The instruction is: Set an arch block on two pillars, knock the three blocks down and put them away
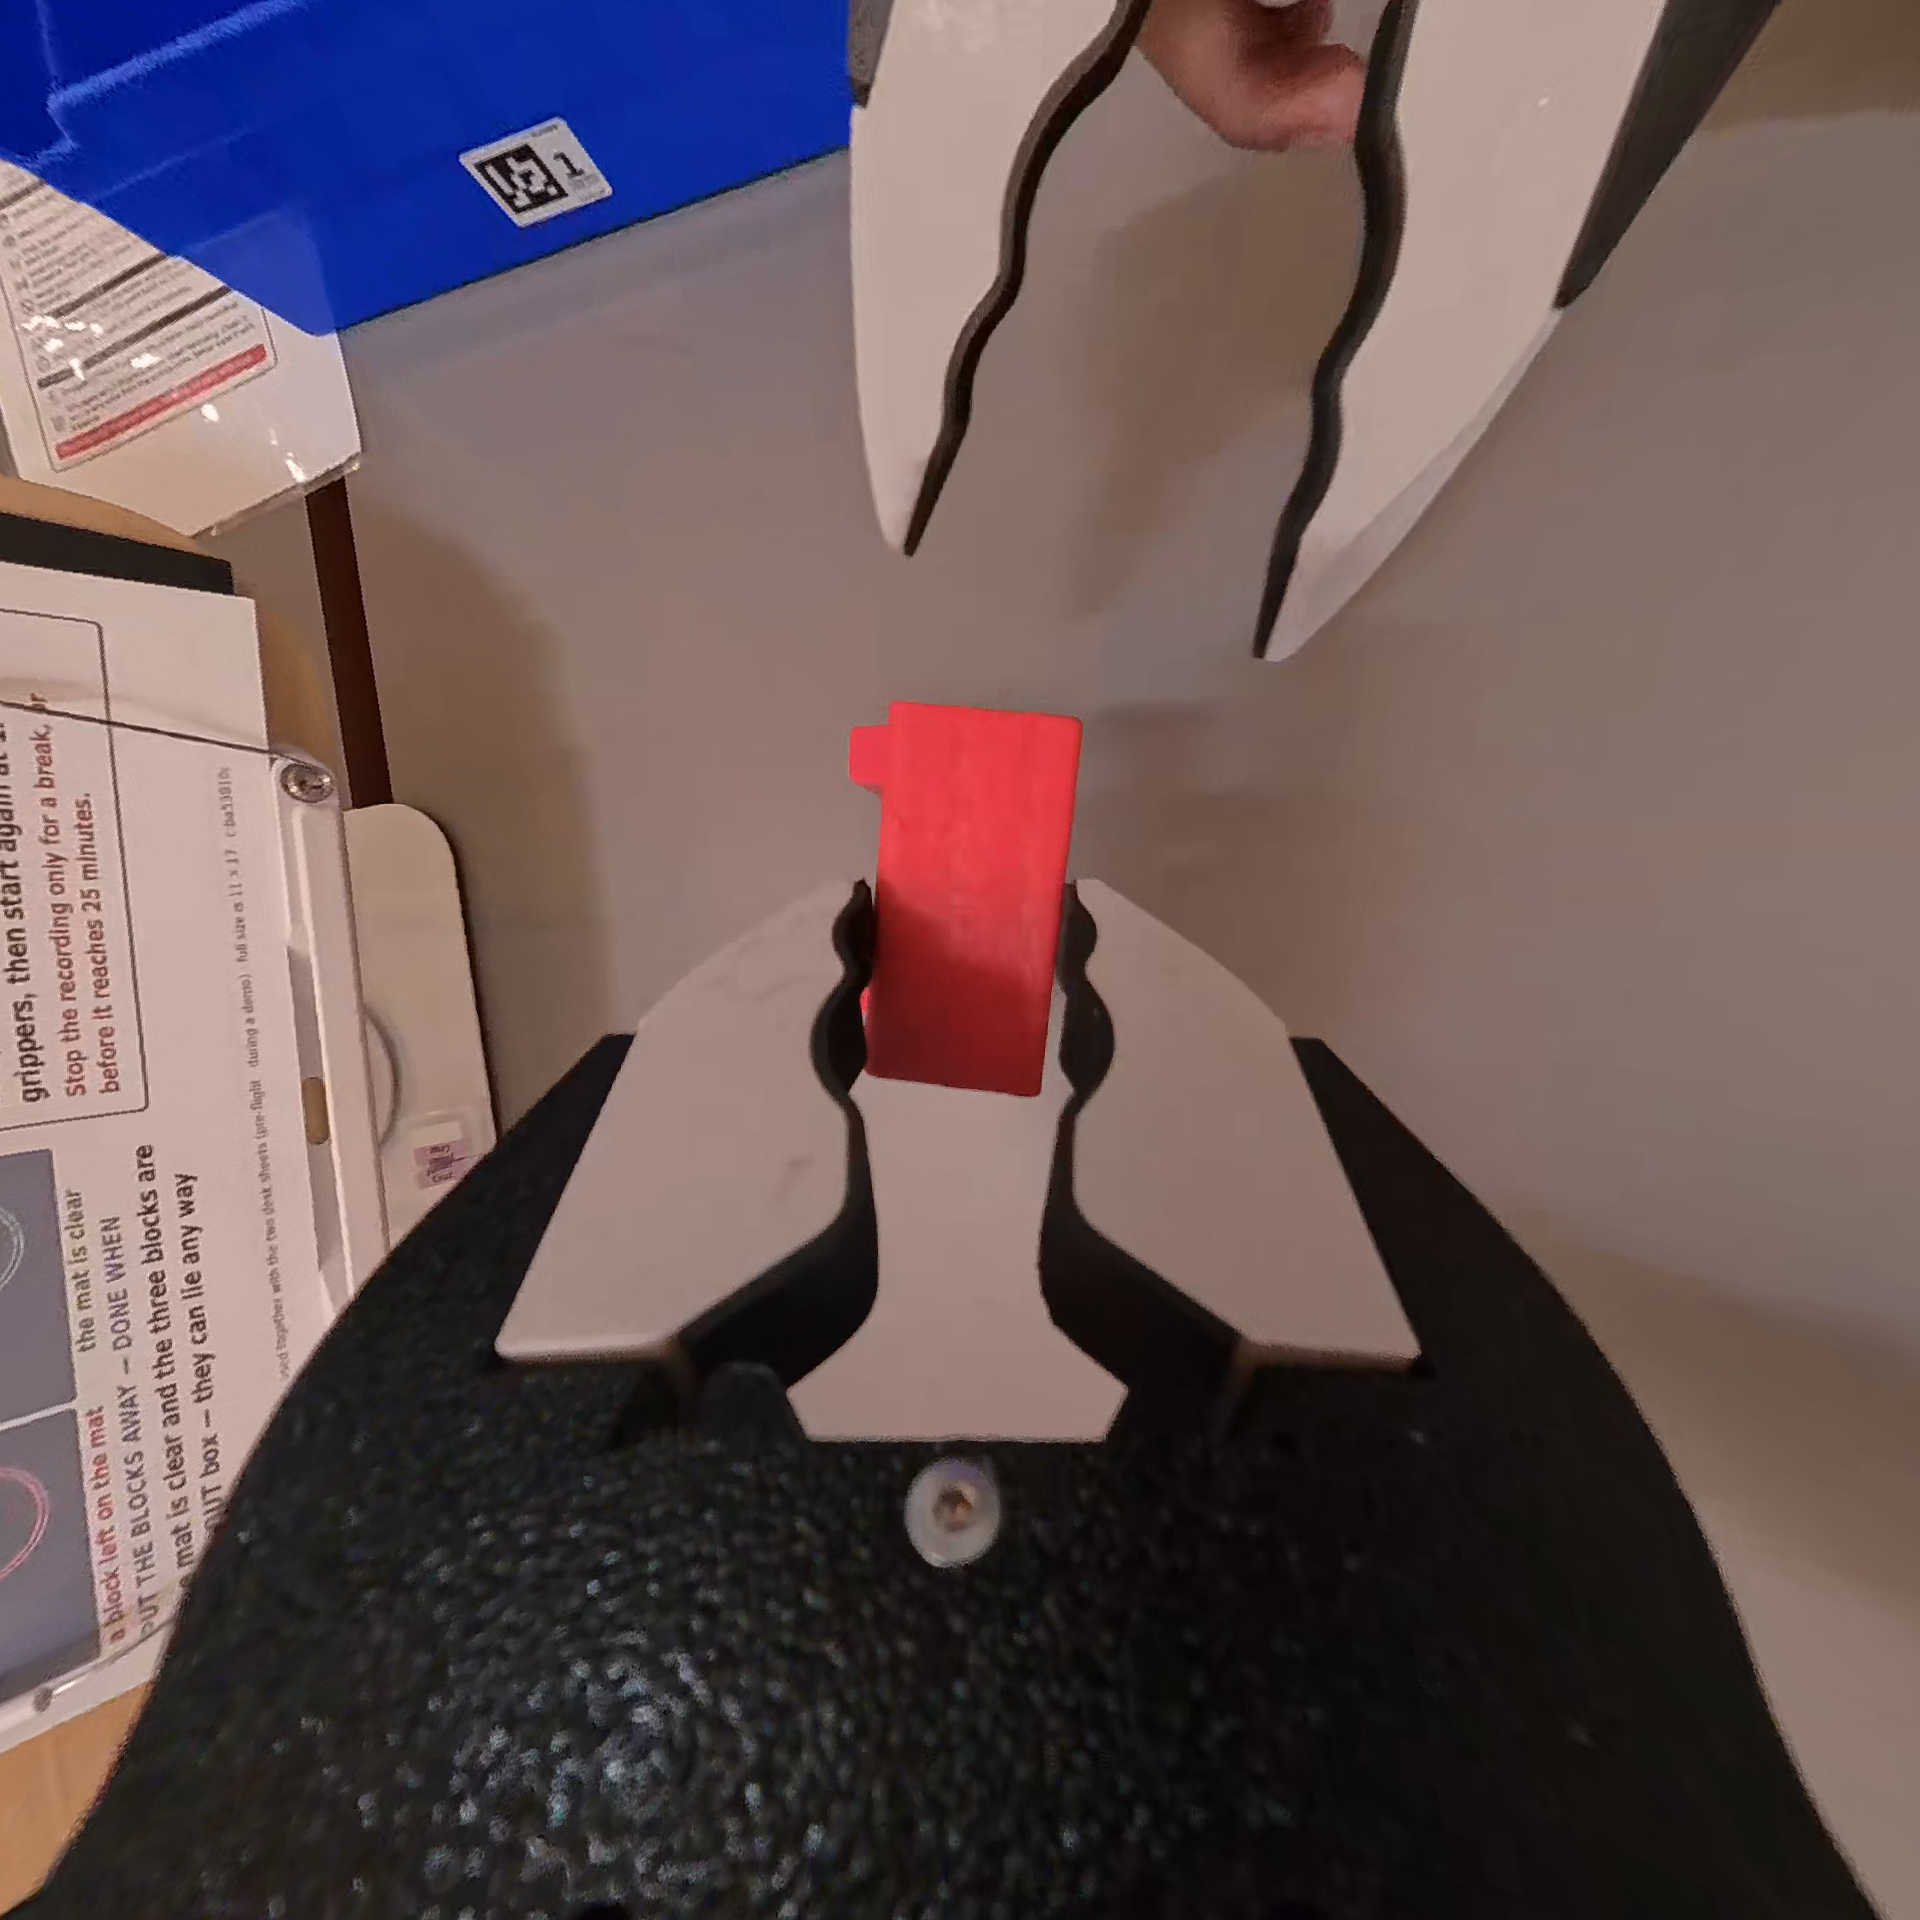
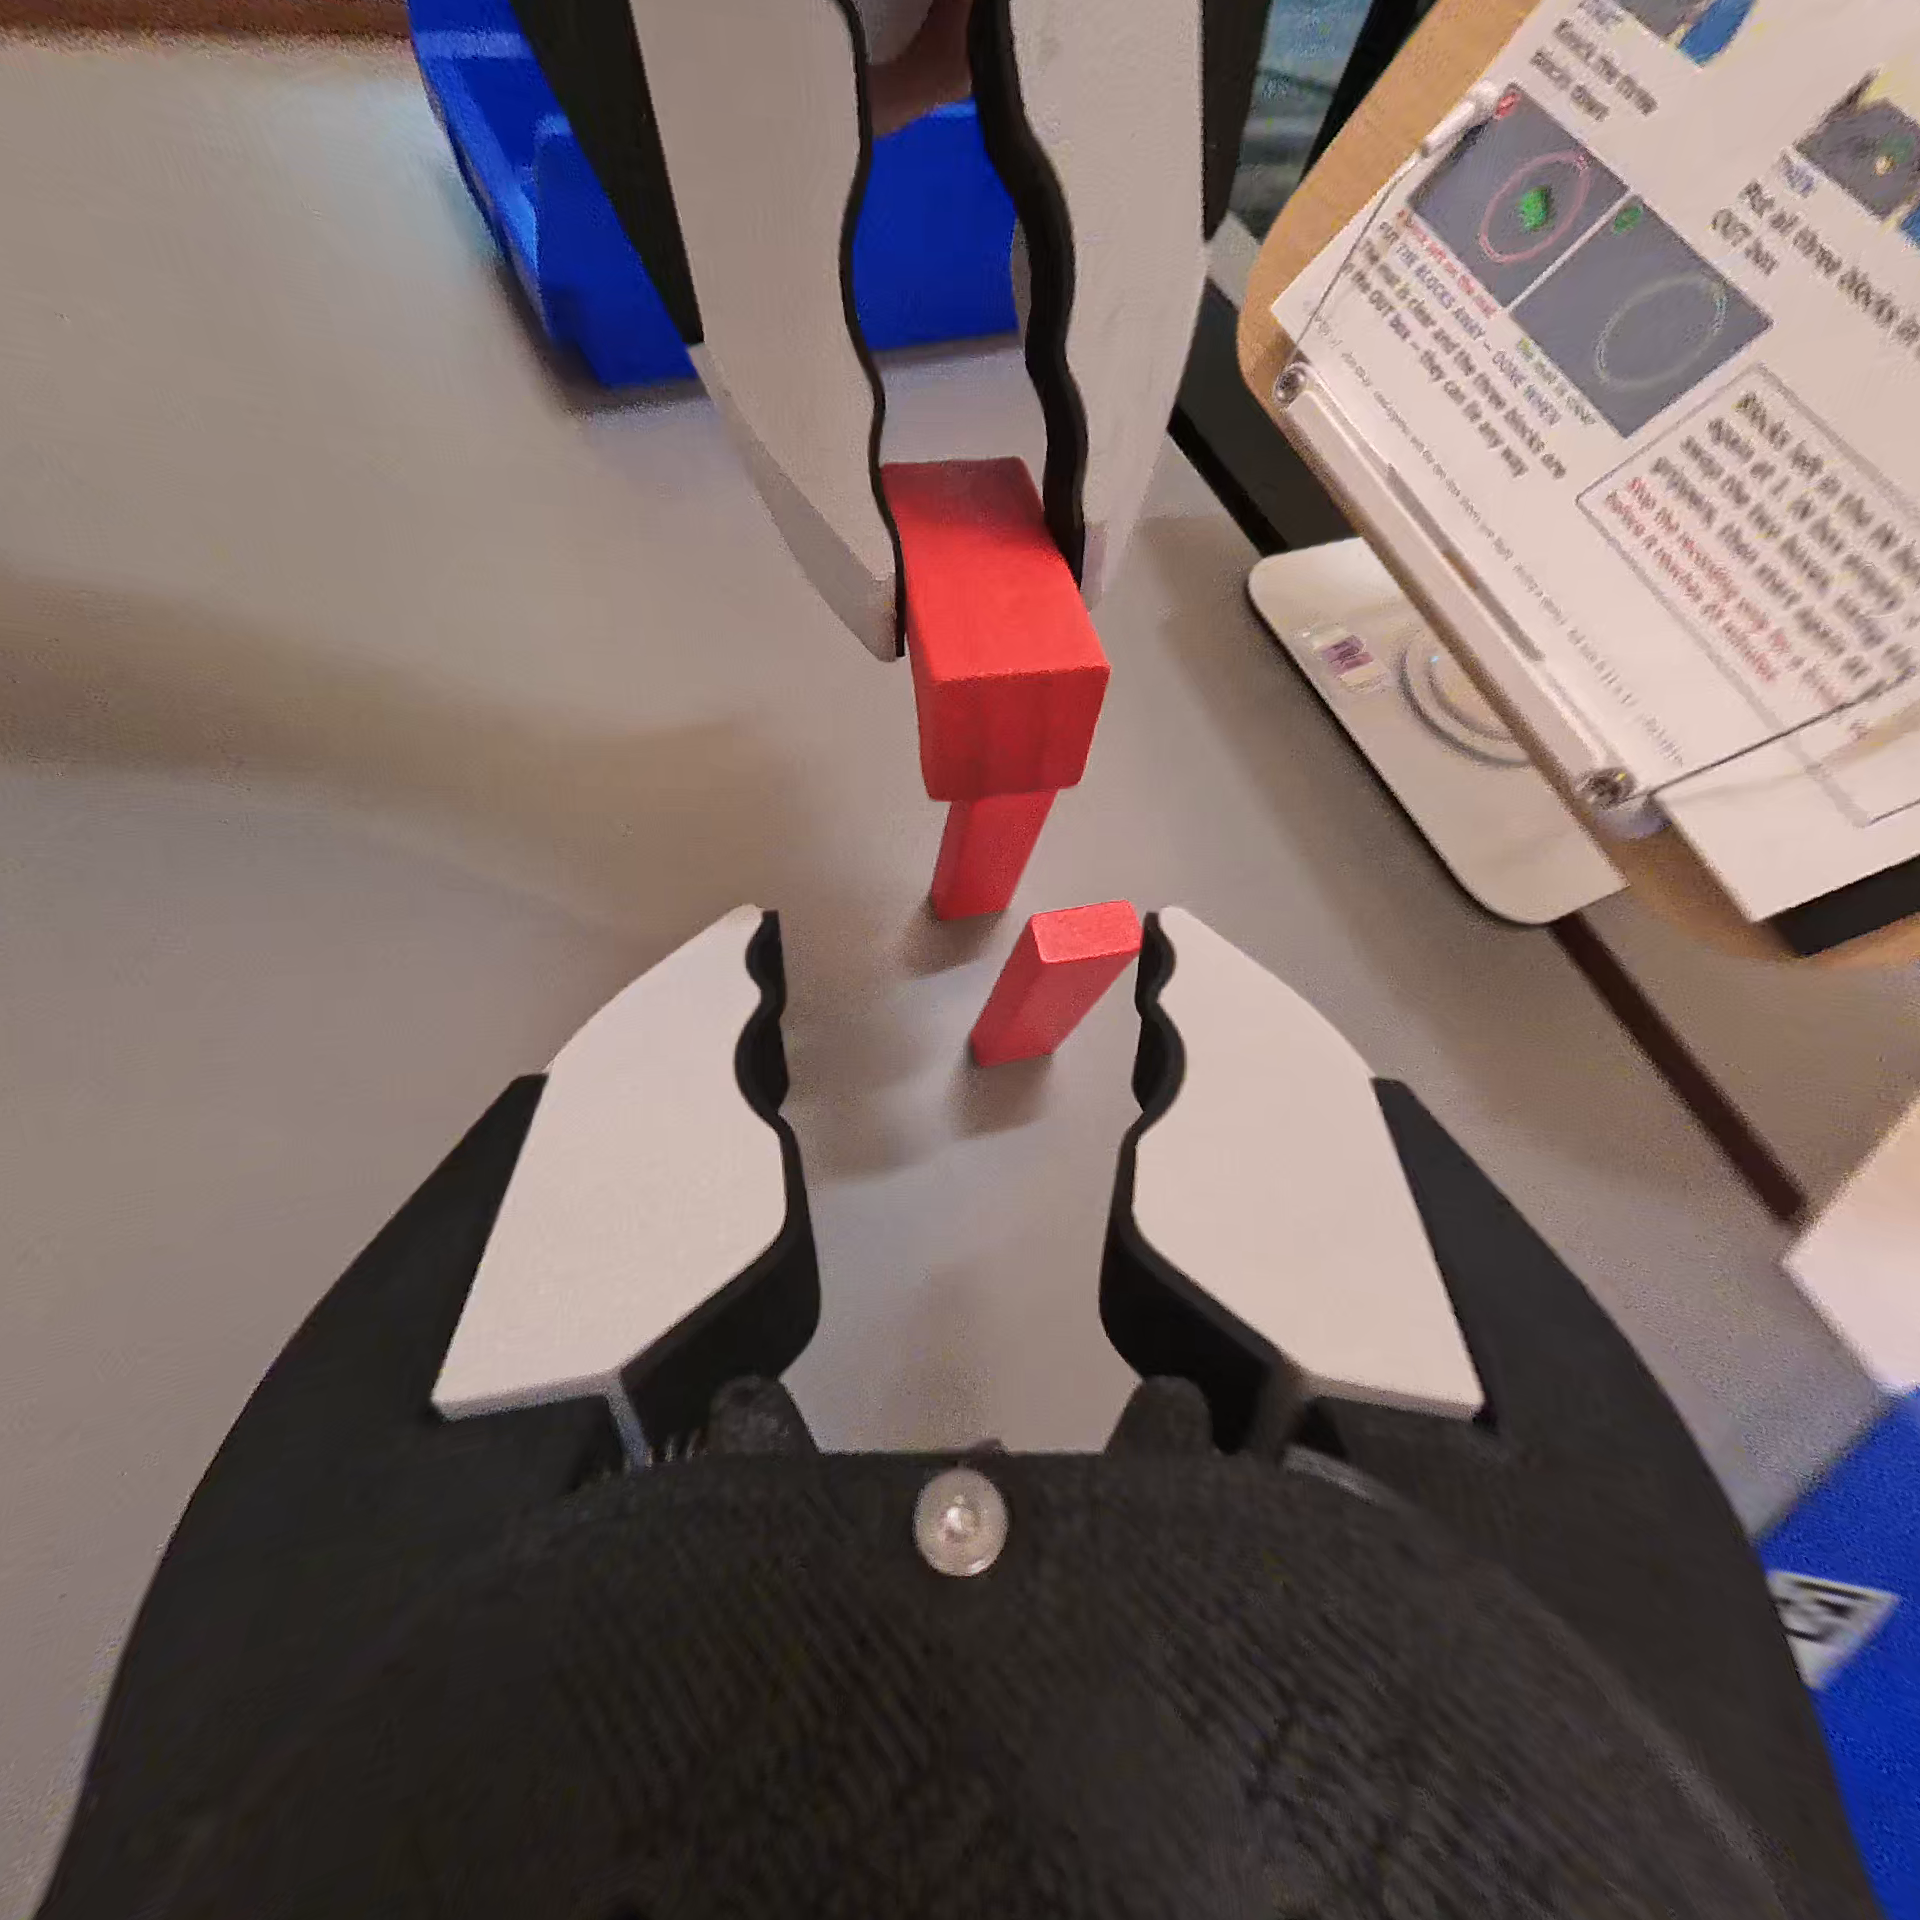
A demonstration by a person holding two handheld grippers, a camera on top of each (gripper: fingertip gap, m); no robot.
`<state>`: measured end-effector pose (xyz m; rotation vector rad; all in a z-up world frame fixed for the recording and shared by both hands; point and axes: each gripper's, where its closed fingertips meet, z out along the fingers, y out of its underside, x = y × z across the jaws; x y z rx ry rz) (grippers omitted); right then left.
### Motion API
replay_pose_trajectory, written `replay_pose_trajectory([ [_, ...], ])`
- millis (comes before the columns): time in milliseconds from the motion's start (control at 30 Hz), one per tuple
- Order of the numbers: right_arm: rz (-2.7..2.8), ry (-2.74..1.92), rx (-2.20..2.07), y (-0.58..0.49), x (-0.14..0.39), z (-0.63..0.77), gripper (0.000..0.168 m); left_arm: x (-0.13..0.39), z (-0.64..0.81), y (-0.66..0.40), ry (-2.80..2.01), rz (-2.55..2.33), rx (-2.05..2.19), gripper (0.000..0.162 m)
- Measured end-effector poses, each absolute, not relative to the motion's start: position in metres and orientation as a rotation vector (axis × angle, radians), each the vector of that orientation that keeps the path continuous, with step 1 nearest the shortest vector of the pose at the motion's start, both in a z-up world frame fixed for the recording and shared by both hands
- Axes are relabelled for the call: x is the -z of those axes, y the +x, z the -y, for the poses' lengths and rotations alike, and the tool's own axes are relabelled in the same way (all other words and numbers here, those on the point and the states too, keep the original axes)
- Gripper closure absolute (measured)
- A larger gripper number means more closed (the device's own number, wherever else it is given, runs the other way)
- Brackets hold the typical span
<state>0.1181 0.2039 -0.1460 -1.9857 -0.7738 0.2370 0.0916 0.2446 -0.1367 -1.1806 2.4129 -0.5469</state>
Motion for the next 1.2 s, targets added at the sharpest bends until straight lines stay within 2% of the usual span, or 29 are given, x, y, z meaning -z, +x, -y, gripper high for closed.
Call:
replay_pose_trajectory([
  [33,0.725,-1.973,-0.276,0.120,0.149,-0.204,0.102,0.140,-0.247,0.094,-1.185,-2.417,0.542,0.128],
  [400,0.524,-1.991,-0.362,0.133,0.191,-0.178,0.101,0.169,-0.261,0.119,-1.278,-2.465,0.532,0.128],
  [1200,0.420,-1.853,-0.383,0.136,0.186,-0.145,0.098,0.187,-0.265,0.120,-1.310,-2.474,0.464,0.128],
])
